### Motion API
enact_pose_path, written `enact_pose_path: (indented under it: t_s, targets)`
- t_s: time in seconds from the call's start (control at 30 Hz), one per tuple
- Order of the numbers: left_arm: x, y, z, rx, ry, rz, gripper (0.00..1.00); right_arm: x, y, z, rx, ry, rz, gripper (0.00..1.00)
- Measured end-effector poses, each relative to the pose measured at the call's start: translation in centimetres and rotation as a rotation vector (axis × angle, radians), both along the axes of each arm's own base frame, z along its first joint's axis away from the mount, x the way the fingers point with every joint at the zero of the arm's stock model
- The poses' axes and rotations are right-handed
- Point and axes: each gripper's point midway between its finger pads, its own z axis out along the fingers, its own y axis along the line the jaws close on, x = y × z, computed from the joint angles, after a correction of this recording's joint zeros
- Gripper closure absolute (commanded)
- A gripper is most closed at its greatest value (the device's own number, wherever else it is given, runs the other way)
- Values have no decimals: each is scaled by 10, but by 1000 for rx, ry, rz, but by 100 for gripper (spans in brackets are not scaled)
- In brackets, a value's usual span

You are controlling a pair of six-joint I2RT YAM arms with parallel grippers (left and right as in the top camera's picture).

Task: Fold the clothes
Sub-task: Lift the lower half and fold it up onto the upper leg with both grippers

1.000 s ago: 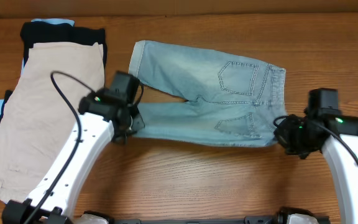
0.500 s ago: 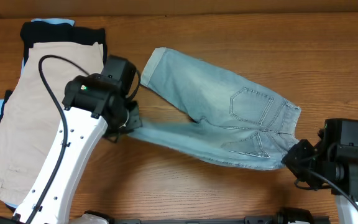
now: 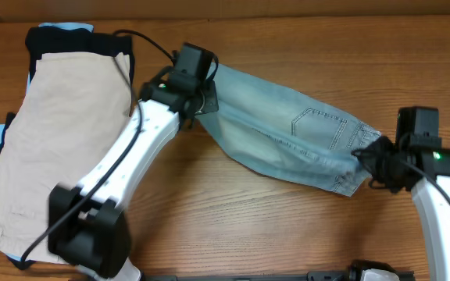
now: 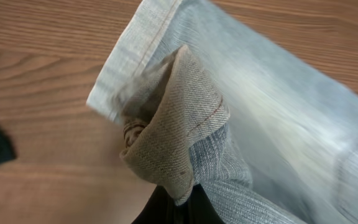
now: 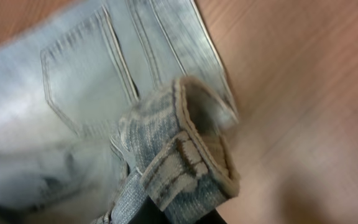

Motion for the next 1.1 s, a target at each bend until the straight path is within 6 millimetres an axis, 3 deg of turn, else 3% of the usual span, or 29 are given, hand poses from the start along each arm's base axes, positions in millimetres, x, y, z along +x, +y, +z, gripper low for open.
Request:
enact_pose_path:
  t_s: [0.17, 0.43, 0.5, 0.53, 0.57, 0.6, 0.63, 0.67, 0.7, 0.87, 1.1]
  targets:
    - [25, -2, -32, 34, -18, 23, 95, 40, -16, -14, -29, -56, -27, 96]
    - [66, -10, -11, -2, -209, 59, 84, 88, -31, -55, -41, -79, -42, 93]
    - [76, -10, -6, -2, -255, 75, 62, 96, -33, -65, -44, -81, -42, 86]
    - [81, -9, -5, 0, -274, 84, 52, 101, -35, -69, -51, -86, -40, 77]
    - [85, -7, -5, 7, -291, 90, 34, 104, -36, -72, -52, -89, -41, 66]
    - [88, -6, -6, 18, -302, 95, 12, 109, -39, -74, -63, -100, -41, 52]
    - [91, -5, -9, 25, -307, 102, 0, 113, -41, -75, -71, -112, -45, 26]
    - [93, -3, -11, 32, -313, 108, 0, 116, -44, -75, -81, -120, -47, 7]
    - [95, -2, -15, 41, -312, 109, 0, 118, -46, -75, -86, -127, -52, 0]
    - [96, 7, -30, 100, -286, 84, 0, 115, -46, -77, -92, -113, -18, 0]
    - [74, 52, -46, 162, -74, 66, 0, 86, -34, -78, -54, 7, 51, 0]
